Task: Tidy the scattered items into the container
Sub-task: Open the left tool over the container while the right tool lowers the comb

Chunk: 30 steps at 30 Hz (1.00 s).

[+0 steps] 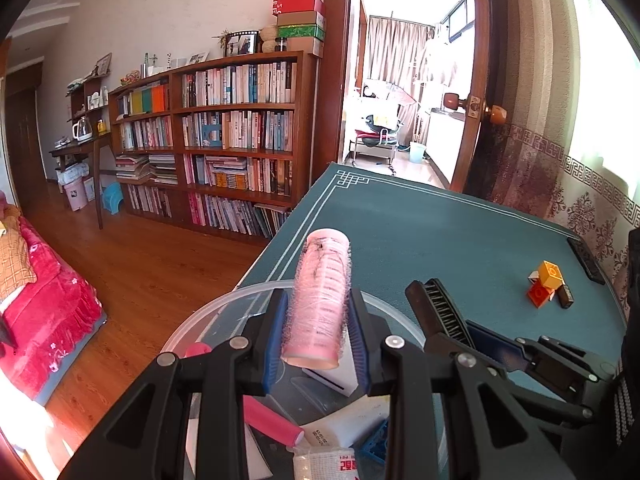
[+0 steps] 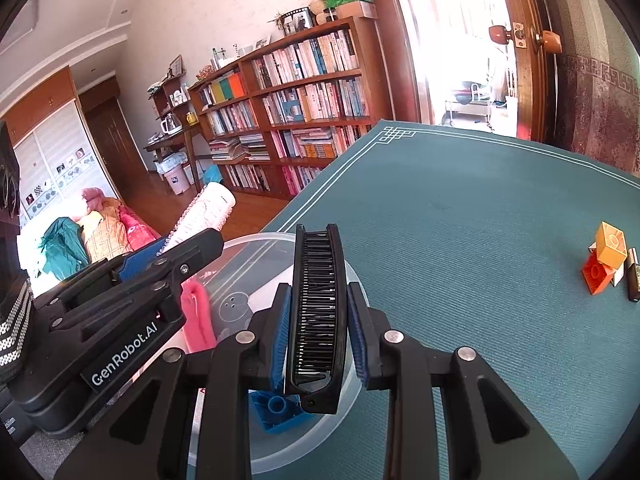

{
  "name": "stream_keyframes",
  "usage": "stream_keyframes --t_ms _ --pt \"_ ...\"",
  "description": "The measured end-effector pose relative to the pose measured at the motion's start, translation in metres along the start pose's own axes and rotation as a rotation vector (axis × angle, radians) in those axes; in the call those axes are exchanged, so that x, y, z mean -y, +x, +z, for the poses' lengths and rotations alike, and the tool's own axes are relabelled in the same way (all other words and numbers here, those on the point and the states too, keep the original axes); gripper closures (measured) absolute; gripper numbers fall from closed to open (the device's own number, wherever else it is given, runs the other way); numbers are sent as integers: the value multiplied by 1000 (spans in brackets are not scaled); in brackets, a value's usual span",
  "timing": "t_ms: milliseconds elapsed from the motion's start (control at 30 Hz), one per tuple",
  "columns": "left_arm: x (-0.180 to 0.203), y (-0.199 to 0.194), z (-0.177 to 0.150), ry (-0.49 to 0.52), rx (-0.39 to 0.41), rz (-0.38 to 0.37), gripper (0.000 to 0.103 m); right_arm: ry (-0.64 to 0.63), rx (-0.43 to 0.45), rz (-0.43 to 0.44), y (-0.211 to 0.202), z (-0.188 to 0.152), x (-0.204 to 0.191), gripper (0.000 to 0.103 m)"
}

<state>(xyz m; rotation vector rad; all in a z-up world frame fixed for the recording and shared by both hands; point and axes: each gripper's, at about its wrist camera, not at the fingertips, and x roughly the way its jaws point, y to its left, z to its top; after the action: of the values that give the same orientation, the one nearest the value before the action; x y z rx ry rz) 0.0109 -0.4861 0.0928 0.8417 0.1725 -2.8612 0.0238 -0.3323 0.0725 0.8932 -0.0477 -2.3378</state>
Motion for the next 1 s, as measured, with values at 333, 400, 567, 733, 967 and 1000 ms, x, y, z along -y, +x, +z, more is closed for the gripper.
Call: stream_keyframes --t_ms 333,400,567,733,967,1000 --pt "-6 1 0 -11 -2 11 69 -20 -7 -2 7 -6 -3 73" --pt "-5 1 0 -7 -3 10 69 -22 -7 -2 8 -6 -3 73" --pt "-4 1 0 -6 -2 8 69 -23 -6 3 7 -7 -3 73" --pt "-5 -1 0 -11 1 10 69 -28 -13 12 9 -8 -5 73" --pt "-18 -2 2 -79 -2 -2 40 -12 -42 44 14 -11 -3 73" --pt "-19 -2 3 -81 1 2 40 -4 -48 49 15 -12 -1 73"
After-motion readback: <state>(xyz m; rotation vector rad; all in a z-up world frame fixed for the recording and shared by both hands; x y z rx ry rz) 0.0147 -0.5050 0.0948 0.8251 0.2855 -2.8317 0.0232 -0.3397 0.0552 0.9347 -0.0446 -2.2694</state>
